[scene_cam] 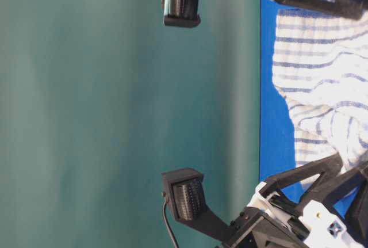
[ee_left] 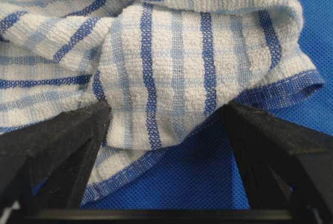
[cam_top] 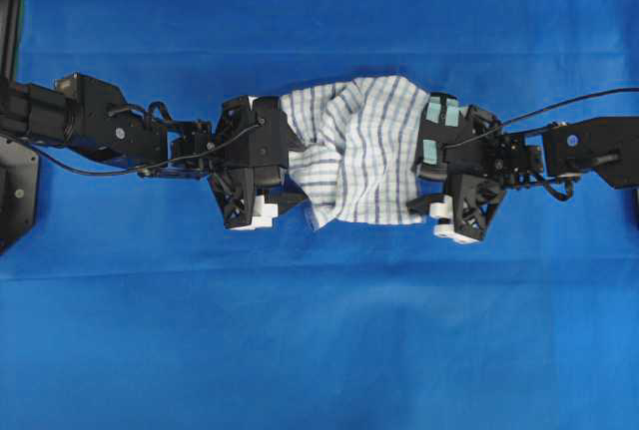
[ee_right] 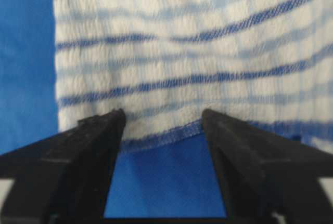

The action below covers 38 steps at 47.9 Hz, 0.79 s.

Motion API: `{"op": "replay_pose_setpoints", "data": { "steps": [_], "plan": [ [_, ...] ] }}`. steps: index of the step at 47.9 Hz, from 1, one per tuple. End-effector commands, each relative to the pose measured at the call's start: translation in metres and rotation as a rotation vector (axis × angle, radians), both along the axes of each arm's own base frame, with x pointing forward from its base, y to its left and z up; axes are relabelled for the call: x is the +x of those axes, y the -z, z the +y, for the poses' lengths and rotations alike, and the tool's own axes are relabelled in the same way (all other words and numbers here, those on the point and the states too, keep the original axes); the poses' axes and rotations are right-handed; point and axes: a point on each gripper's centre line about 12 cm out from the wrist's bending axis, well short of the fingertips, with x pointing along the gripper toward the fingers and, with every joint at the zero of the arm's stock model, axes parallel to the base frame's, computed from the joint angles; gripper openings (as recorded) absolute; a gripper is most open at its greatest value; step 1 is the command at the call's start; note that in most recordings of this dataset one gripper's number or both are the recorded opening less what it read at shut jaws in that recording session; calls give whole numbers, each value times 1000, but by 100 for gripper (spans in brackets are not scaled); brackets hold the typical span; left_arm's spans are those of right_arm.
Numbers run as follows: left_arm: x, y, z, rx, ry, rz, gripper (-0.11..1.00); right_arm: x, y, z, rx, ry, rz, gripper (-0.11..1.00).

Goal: Lift the towel with both arms.
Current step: 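Close both grippers on the towel edges, then raise the towel upward and back with both grippers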

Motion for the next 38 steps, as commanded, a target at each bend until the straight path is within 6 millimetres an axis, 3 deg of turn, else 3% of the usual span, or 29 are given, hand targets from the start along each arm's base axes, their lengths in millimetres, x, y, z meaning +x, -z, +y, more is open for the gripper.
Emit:
{"op": "replay_pose_setpoints", "data": {
  "steps": [1,4,12,16,28,38],
  "plan": [
    [4,-5,0,1,1,-9,83,9,-7,1,1,1,-25,62],
    [2,-4,-1,0,4,8,70,11,-7,0,-2,-2,-20,50],
    [-1,-3,1,0,1,40,22,8,-5,-2,-9,1,17,4],
    [-2,-6,5,-2,-12,44,7,7,-4,-2,-6,7,27,2],
    [-4,-36,15,1,-37,6,7,11,-29,-4,-13,10,-34,2],
    [-9,-89,25,3,-65,-38,7,8,-83,-11,-37,31,-109,2]
  ]
}}
